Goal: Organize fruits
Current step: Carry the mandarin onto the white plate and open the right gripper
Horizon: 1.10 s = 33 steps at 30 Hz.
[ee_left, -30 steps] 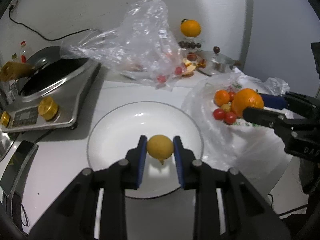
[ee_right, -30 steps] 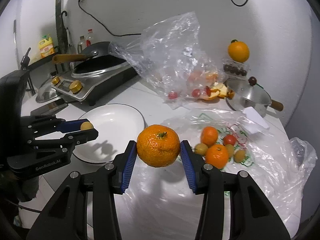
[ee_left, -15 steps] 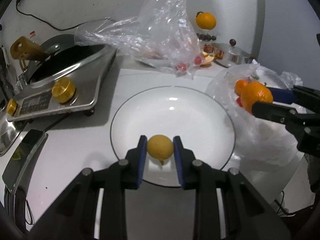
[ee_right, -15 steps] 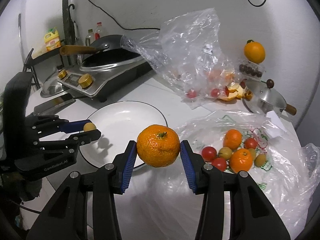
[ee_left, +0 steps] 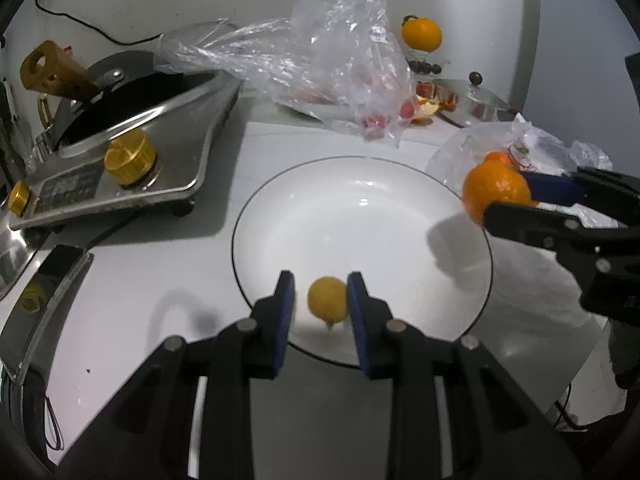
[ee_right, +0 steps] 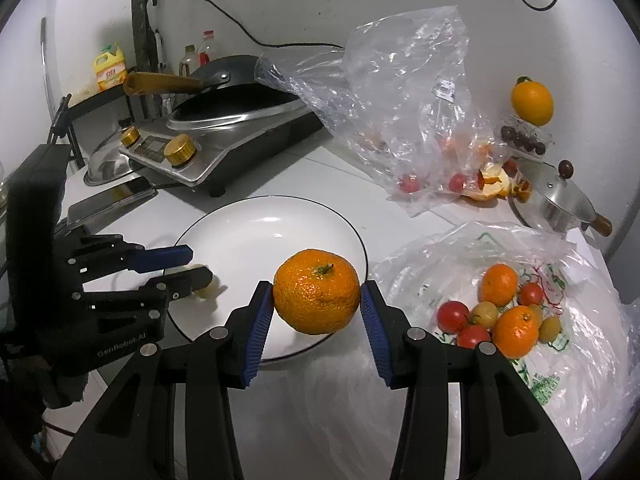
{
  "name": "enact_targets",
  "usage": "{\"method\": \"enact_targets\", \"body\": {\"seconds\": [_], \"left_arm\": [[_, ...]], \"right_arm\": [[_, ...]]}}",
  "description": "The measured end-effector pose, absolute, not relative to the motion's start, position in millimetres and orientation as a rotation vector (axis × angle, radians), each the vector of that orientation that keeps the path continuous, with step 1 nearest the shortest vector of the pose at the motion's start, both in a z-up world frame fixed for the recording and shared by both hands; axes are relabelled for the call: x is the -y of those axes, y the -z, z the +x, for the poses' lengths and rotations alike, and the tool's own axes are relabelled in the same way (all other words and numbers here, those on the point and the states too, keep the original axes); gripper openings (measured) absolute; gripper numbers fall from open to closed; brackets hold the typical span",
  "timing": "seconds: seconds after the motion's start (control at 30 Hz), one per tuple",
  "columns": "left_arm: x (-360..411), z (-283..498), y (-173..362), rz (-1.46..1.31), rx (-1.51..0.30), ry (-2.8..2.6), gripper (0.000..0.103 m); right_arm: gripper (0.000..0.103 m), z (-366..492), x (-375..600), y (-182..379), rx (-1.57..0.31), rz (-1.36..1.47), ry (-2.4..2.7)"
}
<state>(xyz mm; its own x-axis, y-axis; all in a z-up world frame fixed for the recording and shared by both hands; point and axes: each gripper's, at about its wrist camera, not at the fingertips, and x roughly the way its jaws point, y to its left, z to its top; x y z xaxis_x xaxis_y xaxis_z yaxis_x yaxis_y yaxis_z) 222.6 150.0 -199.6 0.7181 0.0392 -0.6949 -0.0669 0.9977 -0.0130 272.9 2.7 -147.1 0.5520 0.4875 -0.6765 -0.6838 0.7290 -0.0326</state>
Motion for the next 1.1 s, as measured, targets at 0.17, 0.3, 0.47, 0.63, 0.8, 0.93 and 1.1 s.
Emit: {"method": "enact_targets", "body": {"seconds": [0.17, 0.3, 0.47, 0.63, 0.8, 0.93, 1.1], "left_arm": [[-155.5, 217.9, 194.6, -0.052, -0.74, -0.054, 0.032], [-166.6, 211.3, 188.3, -0.066, -0.713, -0.075, 0.032], [-183.7, 203.0, 183.2, -0.097, -0.688, -0.115, 0.032], [-198.4, 196.8, 183.9, -0.107, -0.684, -0.144, 0.032], [-209.8, 192.4, 185.5, -0.11, -0.686, -0.163, 0.033], [-215.9, 189.9, 189.2, -0.119, -0.692, -0.174, 0.033], [-221.7, 188.6, 193.0, -0.129, -0.698, -0.185, 0.033]], "right_arm": [[0.047, 276.3, -14.0, 150.3, -0.705, -0.315, -0.717], [0.047, 279.2, -25.6, 151.9, -0.706, -0.319, -0.734], [0.047, 282.1, -45.6, 153.5, -0.703, -0.328, -0.768], [0.047, 284.9, -64.8, 156.5, -0.707, -0.333, -0.802], [0.047, 288.2, -83.4, 162.5, -0.719, -0.332, -0.832], [0.047, 289.9, -97.8, 170.3, -0.737, -0.334, -0.851], [0.047, 291.5, -109.9, 178.9, -0.762, -0.339, -0.861]]}}
